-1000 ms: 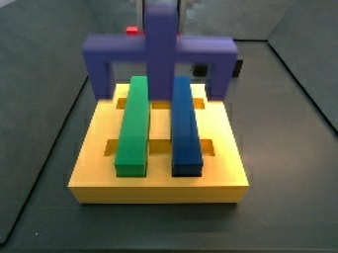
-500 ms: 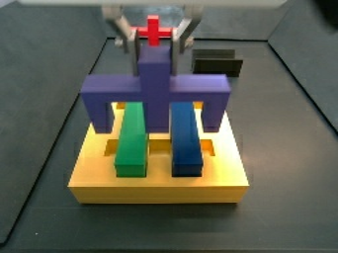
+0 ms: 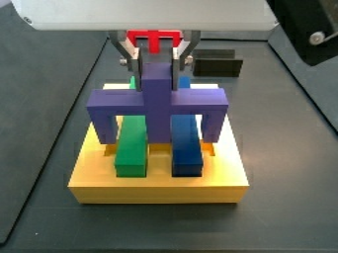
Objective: Pick up the purple object. Move up. Move to above the board. Insert the purple object.
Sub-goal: Insert the purple object.
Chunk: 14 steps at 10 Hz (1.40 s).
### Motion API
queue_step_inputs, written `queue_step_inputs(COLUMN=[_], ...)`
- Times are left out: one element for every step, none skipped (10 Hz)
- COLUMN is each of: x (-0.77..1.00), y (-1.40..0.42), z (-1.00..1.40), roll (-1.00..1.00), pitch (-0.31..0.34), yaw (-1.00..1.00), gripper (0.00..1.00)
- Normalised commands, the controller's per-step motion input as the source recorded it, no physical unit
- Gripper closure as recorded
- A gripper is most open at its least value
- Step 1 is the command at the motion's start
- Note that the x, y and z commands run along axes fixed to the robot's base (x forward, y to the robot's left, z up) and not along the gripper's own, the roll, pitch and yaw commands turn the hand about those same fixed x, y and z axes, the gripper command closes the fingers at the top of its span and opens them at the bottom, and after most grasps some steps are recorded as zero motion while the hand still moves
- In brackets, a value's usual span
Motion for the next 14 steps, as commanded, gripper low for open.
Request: queue_step_inputs(x=[-0.05, -0.09, 0.0, 0.08, 0.21, 0.23, 0.03, -0.09, -0.06, -0.01, 0.0, 0.09, 0.15, 0.27], y=[0.0, 0.0, -0.05, -0.06, -0.06, 0.0, 0.03, 0.11, 0.05, 0.03, 0.0, -0.09, 0.0, 0.0], z=[-0.16, -0.13, -0.13, -0.22, -0.2, -0.19, -0.19, -0.14, -0.09, -0.06, -0.12, -0.19, -0.35, -0.46], roll=[0.0, 0.0, 0.0, 0.0, 0.0, 0.0, 0.0, 0.0, 0.0, 0.0, 0.04, 0.0, 0.0, -0.03], pitch=[-0.051, -0.05, -0.064, -0.049, -0.02, 0.0, -0.004, -0.021, -0.013, 0.0, 0.0, -0.024, 0.0, -0.004], yaw=[0.0, 0.0, 0.0, 0.0, 0.0, 0.0, -0.03, 0.0, 0.0, 0.0, 0.0, 0.0, -0.02, -0.04], gripper=[1.0, 1.0, 1.0, 1.0, 1.0, 1.0, 1.0, 1.0, 1.0, 1.0, 1.0, 1.0, 1.0, 1.0])
